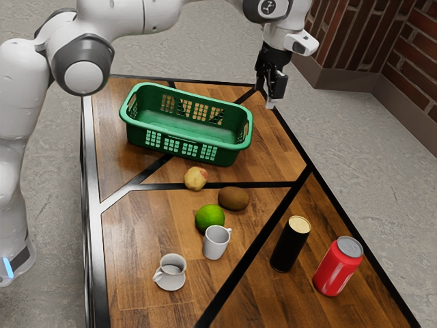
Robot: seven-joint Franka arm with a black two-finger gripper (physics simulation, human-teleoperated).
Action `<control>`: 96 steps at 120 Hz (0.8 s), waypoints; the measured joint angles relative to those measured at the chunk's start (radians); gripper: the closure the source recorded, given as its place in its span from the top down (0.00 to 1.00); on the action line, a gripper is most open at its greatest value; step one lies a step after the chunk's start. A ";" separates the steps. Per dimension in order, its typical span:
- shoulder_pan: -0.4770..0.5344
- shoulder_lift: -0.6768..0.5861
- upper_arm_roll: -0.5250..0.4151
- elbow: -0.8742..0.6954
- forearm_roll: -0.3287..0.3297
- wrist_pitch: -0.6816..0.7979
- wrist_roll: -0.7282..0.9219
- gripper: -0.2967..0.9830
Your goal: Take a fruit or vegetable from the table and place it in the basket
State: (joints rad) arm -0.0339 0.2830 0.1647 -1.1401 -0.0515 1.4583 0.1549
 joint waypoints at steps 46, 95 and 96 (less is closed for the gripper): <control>-0.001 -0.050 0.003 -0.014 -0.005 -0.010 0.020 0.77; -0.010 -0.146 -0.252 -0.244 0.036 0.055 0.084 0.77; -0.009 -0.157 -0.253 -0.264 0.036 0.061 0.086 0.77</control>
State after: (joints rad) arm -0.0431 0.1262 -0.0880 -1.4042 -0.0158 1.5190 0.2405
